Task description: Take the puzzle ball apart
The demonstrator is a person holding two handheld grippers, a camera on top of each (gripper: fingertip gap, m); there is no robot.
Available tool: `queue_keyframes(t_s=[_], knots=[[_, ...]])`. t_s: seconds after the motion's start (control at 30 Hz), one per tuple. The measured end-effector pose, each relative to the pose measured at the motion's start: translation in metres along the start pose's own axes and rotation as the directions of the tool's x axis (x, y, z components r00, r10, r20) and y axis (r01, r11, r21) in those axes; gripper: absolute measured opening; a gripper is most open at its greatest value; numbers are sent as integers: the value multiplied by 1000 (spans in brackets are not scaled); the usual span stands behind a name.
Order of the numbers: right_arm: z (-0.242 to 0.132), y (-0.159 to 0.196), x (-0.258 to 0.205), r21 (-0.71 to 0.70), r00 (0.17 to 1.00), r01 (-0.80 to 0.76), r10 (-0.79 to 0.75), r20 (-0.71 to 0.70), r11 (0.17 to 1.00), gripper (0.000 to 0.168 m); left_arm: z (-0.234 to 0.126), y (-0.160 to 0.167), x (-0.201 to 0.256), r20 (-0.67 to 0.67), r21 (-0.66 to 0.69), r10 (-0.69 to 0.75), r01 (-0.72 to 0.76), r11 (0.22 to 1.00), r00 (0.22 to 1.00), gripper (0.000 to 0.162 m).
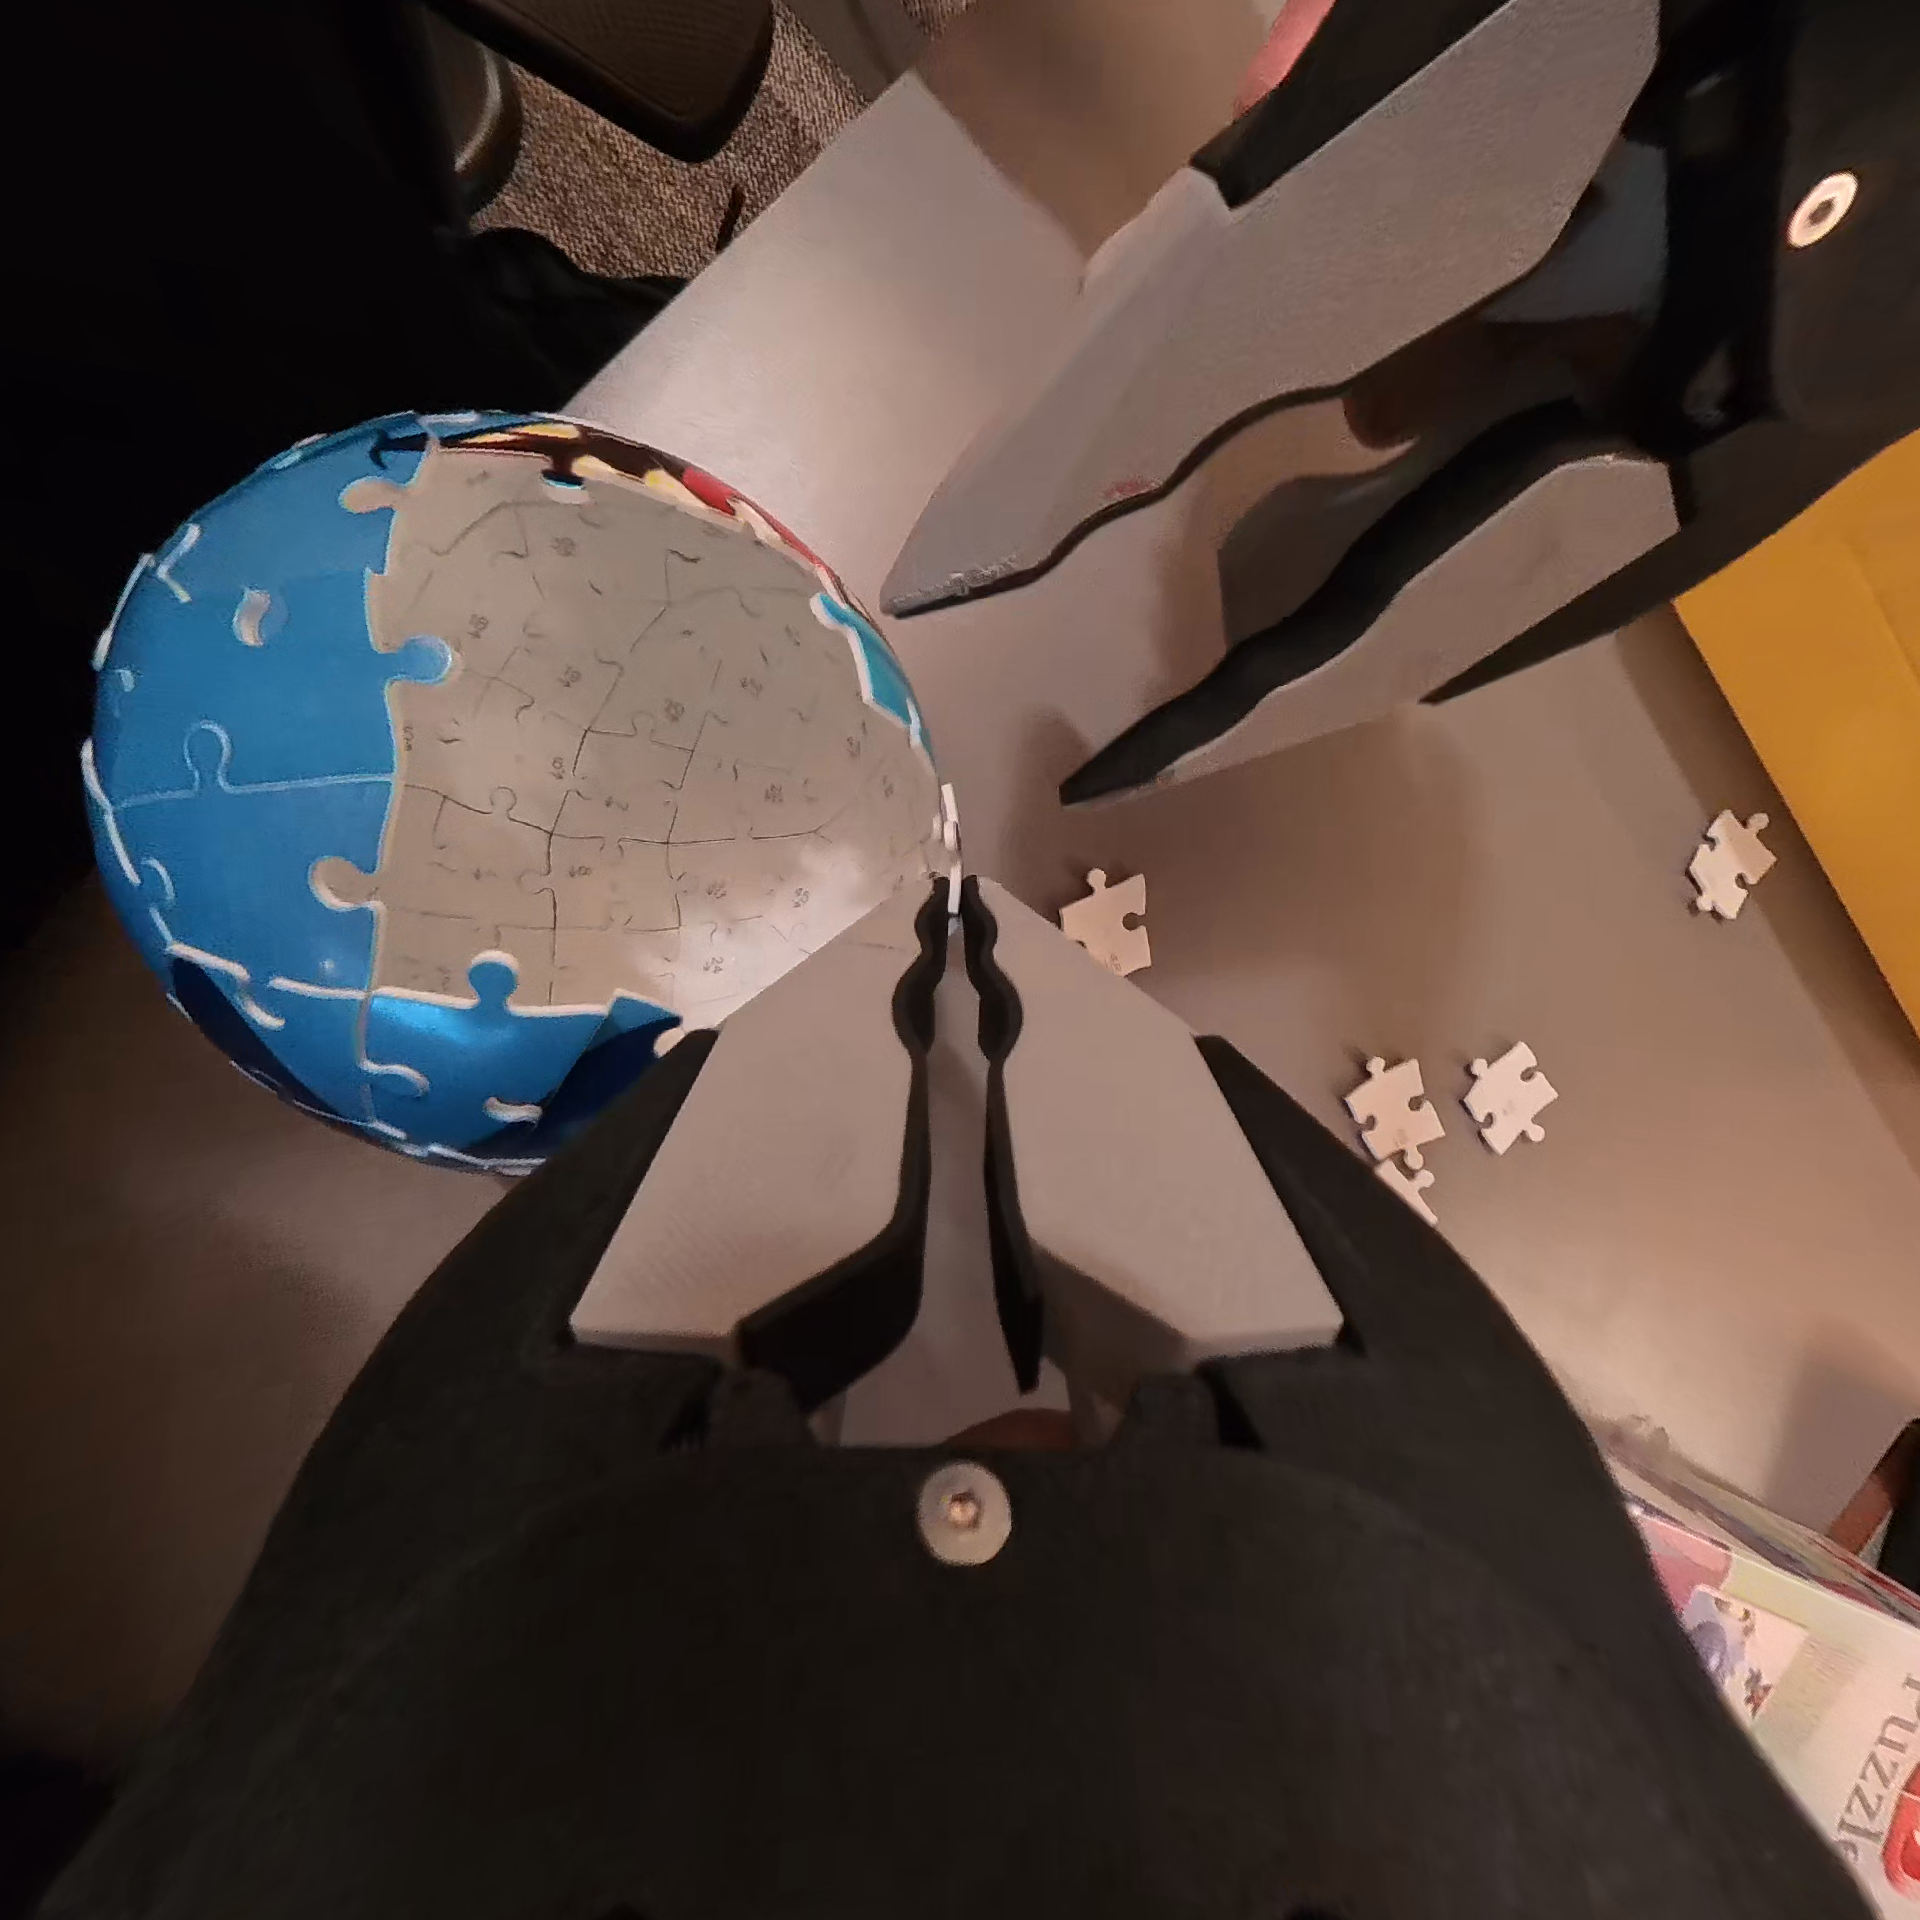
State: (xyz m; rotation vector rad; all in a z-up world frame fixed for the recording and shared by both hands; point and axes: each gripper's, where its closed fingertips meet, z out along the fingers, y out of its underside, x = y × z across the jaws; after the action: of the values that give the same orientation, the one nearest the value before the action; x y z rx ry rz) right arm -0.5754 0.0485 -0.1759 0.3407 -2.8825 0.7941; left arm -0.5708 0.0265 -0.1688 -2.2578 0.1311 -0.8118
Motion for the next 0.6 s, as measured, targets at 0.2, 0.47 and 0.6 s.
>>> queue_keyframes(t_s=[0.2,0.47,0.6], knots=[[2,-4,-4,30,998,-8,7,57,999,0,7,0,10,-101,15,168,-167,986,981,51],[3,-8,-10,61,991,-52,44,127,997,0,14,8,23,-220,22,258,-260,965,941,51],[3,-8,-14,60,988,-67,58,143,996,0,20,6,24,-250,35,277,-277,960,928,53]])
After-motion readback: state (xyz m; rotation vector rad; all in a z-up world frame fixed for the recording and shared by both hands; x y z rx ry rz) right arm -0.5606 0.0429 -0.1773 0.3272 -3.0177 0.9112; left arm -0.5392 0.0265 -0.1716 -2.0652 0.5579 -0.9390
